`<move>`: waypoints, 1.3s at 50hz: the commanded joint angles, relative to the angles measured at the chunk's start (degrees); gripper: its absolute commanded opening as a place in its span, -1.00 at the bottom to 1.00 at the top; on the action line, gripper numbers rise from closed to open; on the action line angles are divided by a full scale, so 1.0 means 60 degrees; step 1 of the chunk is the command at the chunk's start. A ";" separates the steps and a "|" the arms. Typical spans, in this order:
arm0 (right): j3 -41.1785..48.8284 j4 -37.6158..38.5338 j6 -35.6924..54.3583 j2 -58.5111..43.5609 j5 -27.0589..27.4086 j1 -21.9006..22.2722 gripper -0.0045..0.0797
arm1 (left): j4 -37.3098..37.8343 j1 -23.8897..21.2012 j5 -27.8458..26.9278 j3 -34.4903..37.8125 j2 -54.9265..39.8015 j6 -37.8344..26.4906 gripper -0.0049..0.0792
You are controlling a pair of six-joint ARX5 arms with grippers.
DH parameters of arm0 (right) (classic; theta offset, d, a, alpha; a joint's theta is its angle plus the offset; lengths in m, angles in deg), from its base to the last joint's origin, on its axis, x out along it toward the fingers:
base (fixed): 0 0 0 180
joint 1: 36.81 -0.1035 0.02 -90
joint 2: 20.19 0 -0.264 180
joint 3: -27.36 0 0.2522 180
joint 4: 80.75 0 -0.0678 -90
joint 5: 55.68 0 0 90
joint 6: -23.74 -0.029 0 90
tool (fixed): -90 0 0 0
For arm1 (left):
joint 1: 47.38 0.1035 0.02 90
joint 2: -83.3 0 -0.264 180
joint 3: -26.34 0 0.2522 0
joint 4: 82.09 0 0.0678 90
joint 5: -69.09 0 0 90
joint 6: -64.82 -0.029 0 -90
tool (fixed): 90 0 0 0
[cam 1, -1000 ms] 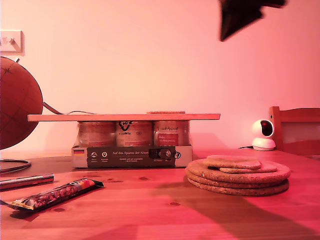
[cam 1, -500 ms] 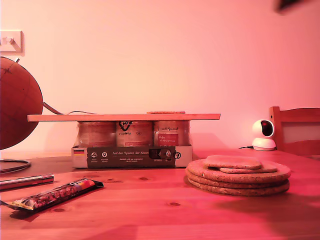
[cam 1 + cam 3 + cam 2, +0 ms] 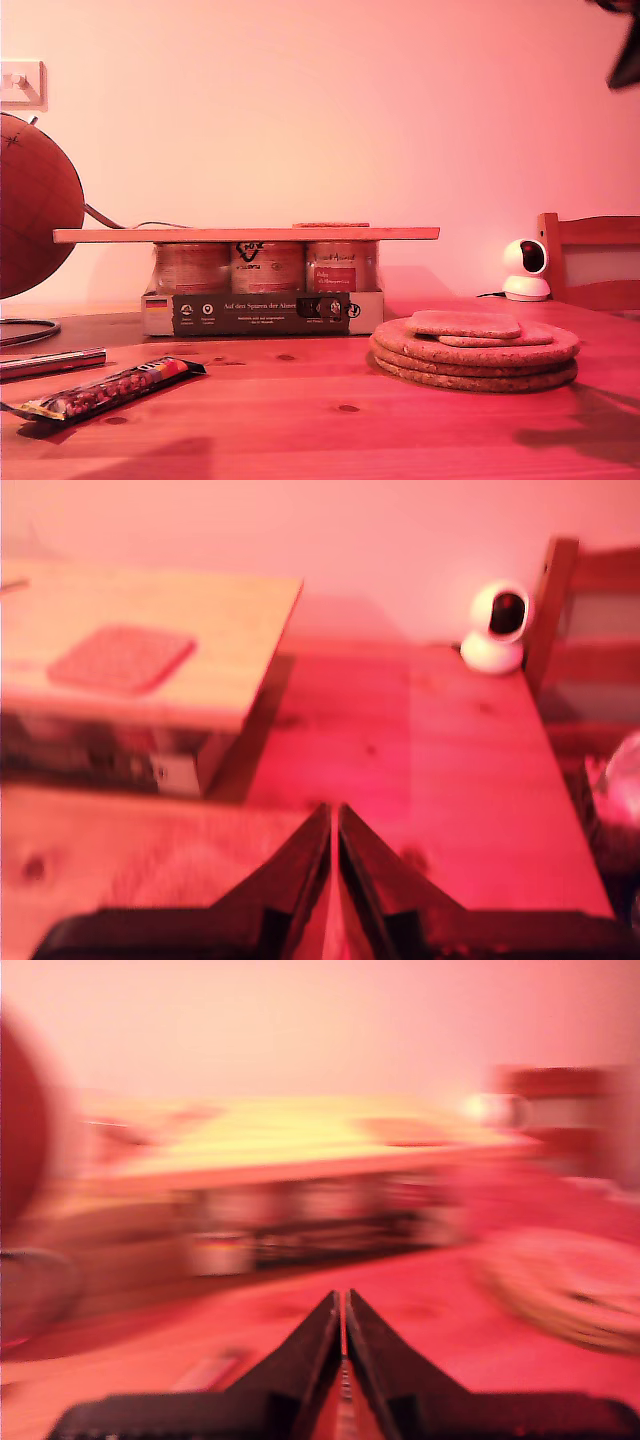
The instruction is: Pick up the top cork coaster and place it on the shelf behind you
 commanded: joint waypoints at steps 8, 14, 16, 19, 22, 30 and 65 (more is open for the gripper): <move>0.0517 -0.0113 0.0022 0.1005 -0.0142 -0.0171 -0.92 | -0.0943 0.0699 0.0164 0.0532 0.0029 -0.0040 -0.94; 0.0583 -0.0576 0.0025 0.1676 -0.0120 -0.0168 -0.92 | -0.1002 0.1089 0.0058 0.0663 0.0029 -0.0036 -0.94; 0.0583 -0.0754 0.0033 0.1872 -0.0117 -0.0168 -0.92 | -0.1042 0.1184 -0.0036 0.0663 0.0029 -0.0036 -0.94; 0.0608 -0.1049 0.0033 0.2204 -0.0091 -0.0168 -0.92 | -0.1071 0.1290 -0.0135 0.0663 0.0029 -0.0036 -0.94; 0.0710 -0.1253 0.0029 0.2594 -0.0029 -0.0168 -0.92 | -0.1067 0.1319 -0.0189 0.0663 0.0029 -0.0033 -0.94; 0.1330 -0.1555 -0.0353 0.3712 0.0233 -0.0168 -0.92 | -0.1144 0.1315 -0.0186 0.0663 0.0029 -0.0033 -0.94; 0.3071 -0.2007 -0.1078 0.5956 0.0215 -0.0783 -0.92 | -0.0084 0.1315 -0.0186 0.0659 0.0036 0.0036 -0.94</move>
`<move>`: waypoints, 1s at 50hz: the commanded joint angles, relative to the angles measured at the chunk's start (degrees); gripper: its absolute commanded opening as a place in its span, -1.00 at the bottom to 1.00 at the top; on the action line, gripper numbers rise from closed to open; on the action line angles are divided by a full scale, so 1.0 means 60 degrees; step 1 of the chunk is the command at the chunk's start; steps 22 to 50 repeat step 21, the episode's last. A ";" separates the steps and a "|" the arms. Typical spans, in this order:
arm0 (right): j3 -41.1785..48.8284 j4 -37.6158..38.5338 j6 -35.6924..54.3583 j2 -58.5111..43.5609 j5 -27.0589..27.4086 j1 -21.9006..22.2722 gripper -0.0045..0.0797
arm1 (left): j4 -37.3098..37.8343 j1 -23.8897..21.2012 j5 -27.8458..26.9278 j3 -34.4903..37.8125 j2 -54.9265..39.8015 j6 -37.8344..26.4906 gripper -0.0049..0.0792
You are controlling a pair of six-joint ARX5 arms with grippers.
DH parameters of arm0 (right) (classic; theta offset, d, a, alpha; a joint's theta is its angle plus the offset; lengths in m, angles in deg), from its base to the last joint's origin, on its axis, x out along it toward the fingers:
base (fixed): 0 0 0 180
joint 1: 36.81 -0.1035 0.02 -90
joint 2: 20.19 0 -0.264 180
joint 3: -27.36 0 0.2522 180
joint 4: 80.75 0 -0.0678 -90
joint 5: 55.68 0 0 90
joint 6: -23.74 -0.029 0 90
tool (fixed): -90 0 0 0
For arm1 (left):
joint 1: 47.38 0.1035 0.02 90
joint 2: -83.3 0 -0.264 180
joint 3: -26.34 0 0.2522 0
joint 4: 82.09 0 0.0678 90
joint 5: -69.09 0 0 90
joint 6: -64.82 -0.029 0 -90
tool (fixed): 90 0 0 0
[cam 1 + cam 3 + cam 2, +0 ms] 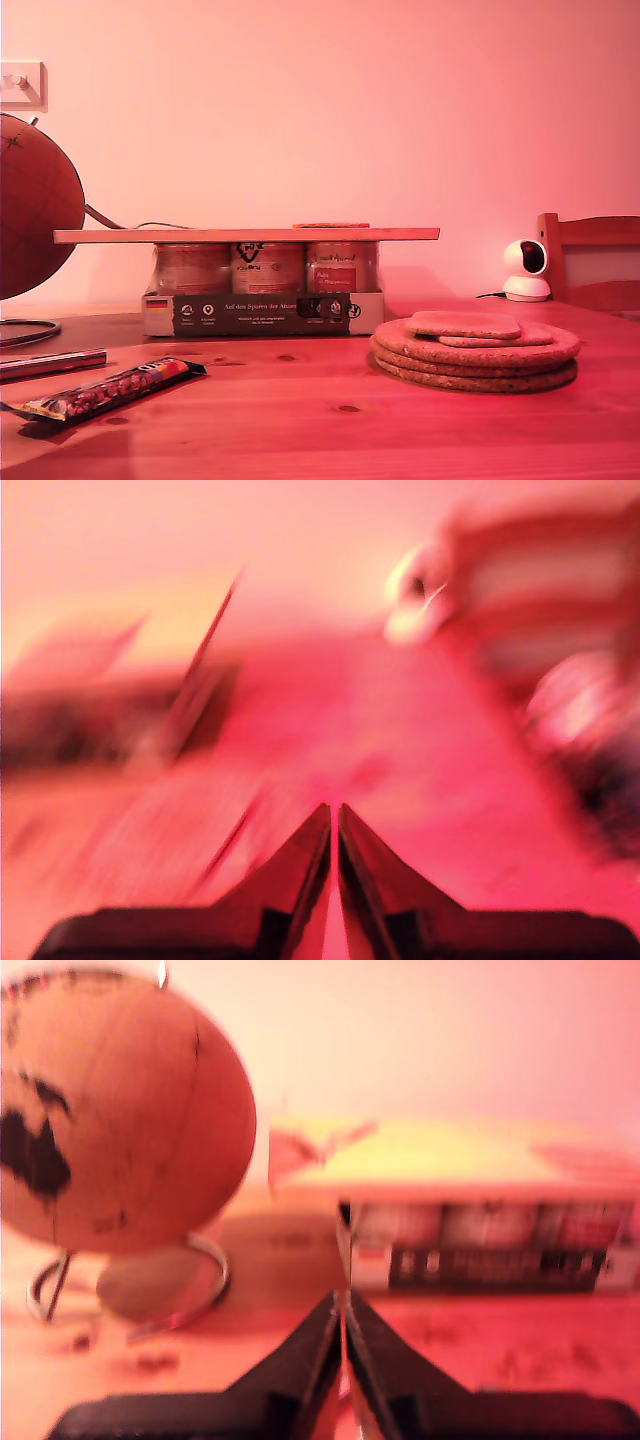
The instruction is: Pick up the top cork coaster and place it on the shelf behind you
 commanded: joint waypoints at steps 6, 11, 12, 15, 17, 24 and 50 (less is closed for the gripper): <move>0.0000 0.0634 0.0663 0.0025 -0.0433 -0.0426 -0.92 | 0.0743 0.0007 -0.0018 0.0157 0.0036 0.0029 -0.94; 0.0000 0.0871 0.0707 0.0025 -0.0408 -0.0481 -0.92 | 0.1268 0.0007 -0.0022 0.0157 0.0036 0.0029 -0.94; 0.0000 0.0958 0.0707 0.0025 -0.0419 -0.0481 -0.92 | 0.1413 0.0007 -0.0022 0.0157 0.0036 0.0029 -0.94; -0.0004 0.1027 0.0707 0.0025 -0.0430 -0.0481 -0.92 | 0.1752 0.0007 -0.0022 0.0157 0.0036 0.0029 -0.94; -0.0004 0.1020 0.0703 0.0025 -0.0430 -0.0481 -0.92 | 0.1938 0.0007 -0.0022 0.0157 0.0036 0.0029 -0.94; -0.0004 0.1024 0.0699 0.0025 -0.0444 -0.0481 -0.92 | 0.2342 0.0007 -0.0018 0.0157 0.0036 0.0029 -0.94; -0.0004 0.1024 0.0699 0.0025 -0.0444 -0.0481 -0.92 | 0.2342 0.0007 -0.0018 0.0157 0.0036 0.0029 -0.94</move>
